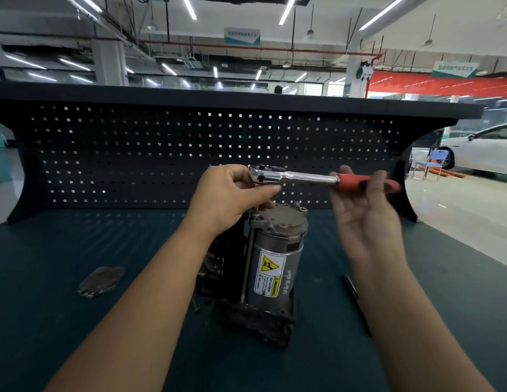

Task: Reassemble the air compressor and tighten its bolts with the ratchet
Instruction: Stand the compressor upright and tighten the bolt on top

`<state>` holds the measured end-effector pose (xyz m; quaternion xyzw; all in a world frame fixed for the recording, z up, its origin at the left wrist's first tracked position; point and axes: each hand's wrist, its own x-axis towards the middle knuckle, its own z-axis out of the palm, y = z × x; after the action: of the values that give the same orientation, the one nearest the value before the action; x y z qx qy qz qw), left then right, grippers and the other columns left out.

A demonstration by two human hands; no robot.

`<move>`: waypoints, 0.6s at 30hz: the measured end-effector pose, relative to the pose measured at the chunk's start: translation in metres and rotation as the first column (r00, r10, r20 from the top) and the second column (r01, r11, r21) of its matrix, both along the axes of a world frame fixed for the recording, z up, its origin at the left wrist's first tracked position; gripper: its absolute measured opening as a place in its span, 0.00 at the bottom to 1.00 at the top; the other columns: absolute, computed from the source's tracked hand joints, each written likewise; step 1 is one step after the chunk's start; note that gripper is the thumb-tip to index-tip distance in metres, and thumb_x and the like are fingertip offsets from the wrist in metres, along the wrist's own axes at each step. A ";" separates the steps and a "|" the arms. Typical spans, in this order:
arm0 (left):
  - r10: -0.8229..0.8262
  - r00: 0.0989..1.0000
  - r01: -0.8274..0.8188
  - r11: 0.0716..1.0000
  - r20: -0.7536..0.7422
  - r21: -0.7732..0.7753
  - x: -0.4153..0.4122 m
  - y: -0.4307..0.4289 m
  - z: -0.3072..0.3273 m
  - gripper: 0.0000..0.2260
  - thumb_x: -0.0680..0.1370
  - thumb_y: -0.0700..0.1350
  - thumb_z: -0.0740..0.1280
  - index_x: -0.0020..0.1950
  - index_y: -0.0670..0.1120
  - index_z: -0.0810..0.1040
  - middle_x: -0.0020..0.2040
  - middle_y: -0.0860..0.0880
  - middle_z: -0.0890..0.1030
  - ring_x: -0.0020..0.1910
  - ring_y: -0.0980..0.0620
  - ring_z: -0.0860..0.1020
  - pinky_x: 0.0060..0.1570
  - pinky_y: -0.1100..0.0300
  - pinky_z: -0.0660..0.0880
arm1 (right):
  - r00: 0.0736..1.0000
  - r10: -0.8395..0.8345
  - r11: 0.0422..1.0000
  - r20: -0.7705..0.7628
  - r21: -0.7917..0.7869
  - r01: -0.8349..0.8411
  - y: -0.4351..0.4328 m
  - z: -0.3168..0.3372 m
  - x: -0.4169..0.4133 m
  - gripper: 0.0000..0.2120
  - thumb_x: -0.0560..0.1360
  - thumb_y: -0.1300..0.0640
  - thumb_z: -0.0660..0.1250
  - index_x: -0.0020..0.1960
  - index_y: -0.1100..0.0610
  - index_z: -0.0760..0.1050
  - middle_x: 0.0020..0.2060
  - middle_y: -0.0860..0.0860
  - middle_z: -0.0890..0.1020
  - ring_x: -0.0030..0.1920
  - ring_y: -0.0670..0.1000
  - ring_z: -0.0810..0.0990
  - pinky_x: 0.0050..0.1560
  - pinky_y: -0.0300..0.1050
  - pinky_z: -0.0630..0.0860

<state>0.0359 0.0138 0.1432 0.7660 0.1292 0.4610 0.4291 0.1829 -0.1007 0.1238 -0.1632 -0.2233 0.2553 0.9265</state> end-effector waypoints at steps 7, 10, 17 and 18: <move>-0.015 1.000 0.017 0.998 -0.025 0.053 -0.001 -0.004 0.002 0.19 0.60 0.56 0.73 0.43 0.45 0.81 0.34 0.50 0.84 0.34 0.55 0.83 0.36 0.67 0.76 | 0.988 -0.155 0.987 0.014 0.048 0.154 0.000 -0.006 -0.011 0.06 0.80 0.55 0.61 0.52 0.58 0.68 0.41 0.55 0.85 0.44 0.52 0.85 0.44 0.48 0.82; 0.027 0.999 -0.025 0.997 -0.040 0.070 0.002 -0.005 0.003 0.23 0.55 0.60 0.73 0.42 0.47 0.80 0.35 0.51 0.84 0.35 0.54 0.83 0.37 0.64 0.77 | 0.789 -0.575 0.811 0.216 0.279 0.514 -0.019 -0.016 -0.046 0.18 0.74 0.50 0.70 0.52 0.57 0.64 0.43 0.54 0.84 0.49 0.57 0.83 0.51 0.53 0.80; 0.043 0.998 -0.041 0.998 -0.047 0.050 -0.001 0.001 0.001 0.08 0.68 0.44 0.76 0.43 0.43 0.80 0.32 0.51 0.84 0.33 0.55 0.83 0.34 0.69 0.76 | 0.862 -0.493 0.862 0.117 0.198 0.466 -0.009 -0.012 -0.041 0.17 0.75 0.47 0.67 0.52 0.58 0.66 0.40 0.53 0.85 0.45 0.53 0.85 0.46 0.47 0.81; 0.027 0.998 -0.025 0.999 -0.051 0.047 -0.002 0.001 0.001 0.07 0.70 0.43 0.75 0.44 0.42 0.80 0.33 0.51 0.84 0.34 0.55 0.83 0.34 0.70 0.75 | 0.940 -0.339 0.935 0.024 0.114 0.335 -0.001 -0.007 -0.029 0.14 0.77 0.48 0.64 0.51 0.58 0.67 0.39 0.53 0.86 0.44 0.52 0.85 0.44 0.45 0.81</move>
<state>0.0338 0.0152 0.1440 0.7857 0.1393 0.4494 0.4016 0.1536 -0.1019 0.1168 -0.1540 -0.2254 0.0768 0.9589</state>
